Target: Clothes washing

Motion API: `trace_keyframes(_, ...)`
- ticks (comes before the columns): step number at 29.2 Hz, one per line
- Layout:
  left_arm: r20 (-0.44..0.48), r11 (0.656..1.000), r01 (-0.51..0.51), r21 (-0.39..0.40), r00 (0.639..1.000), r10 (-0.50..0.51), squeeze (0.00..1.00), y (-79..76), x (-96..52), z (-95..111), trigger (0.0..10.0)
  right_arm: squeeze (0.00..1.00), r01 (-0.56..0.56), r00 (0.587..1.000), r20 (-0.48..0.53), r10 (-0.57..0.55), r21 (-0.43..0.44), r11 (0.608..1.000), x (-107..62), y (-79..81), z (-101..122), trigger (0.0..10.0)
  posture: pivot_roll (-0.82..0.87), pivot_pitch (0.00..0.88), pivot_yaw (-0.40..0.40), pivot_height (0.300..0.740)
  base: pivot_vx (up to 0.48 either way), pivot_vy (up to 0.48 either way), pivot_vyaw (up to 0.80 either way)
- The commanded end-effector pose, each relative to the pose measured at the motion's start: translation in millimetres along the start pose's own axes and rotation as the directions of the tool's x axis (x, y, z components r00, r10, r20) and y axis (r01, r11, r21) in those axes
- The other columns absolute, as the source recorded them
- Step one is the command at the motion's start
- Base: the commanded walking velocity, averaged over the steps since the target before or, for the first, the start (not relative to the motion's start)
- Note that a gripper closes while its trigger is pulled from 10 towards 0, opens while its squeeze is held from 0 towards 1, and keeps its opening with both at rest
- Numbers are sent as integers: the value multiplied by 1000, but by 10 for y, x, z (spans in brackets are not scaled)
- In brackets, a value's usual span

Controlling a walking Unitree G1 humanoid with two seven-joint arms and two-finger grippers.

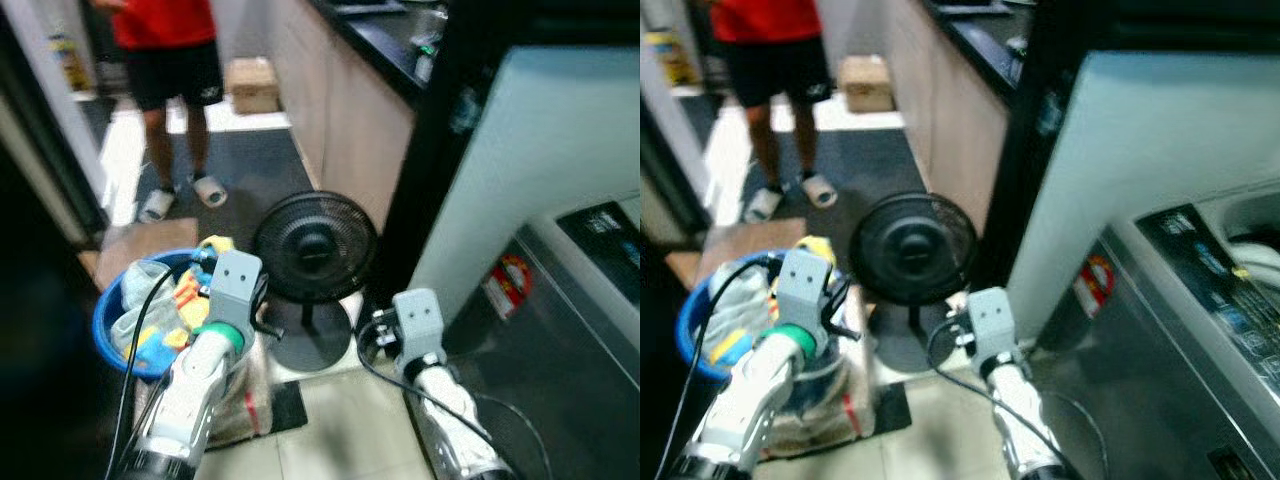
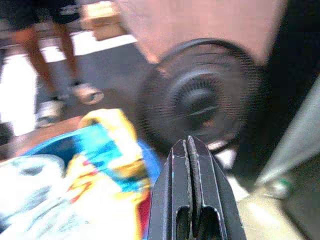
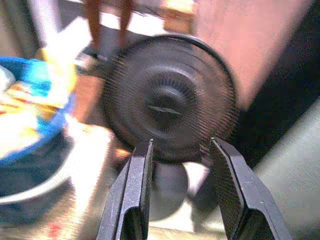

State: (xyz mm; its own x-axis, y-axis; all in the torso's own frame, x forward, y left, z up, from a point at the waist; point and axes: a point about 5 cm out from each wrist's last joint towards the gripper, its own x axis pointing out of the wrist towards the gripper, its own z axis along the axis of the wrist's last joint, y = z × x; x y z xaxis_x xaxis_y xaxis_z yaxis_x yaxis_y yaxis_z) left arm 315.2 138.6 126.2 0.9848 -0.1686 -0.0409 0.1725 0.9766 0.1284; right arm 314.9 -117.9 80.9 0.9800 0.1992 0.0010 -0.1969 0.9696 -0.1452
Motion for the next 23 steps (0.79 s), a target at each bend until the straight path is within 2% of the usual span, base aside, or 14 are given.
trace_keyframes(1, -19, 1000, 12, -5, 1000, -12, 0, -50, -6, -60, 10000, 0, -16, 1000, -15, 16, 2, 1000, -43, 24, -65, 10000, 103, 20, -16, 740, 0, 0, 744)
trace_keyframes(23, -21, 1000, -12, -2, 1000, 12, 0, -59, 21, -88, 10000, 0, -90, 995, 44, 89, 26, 996, -24, 188, 41, 10000, 101, 21, -17, 740, 0, 0, 725)
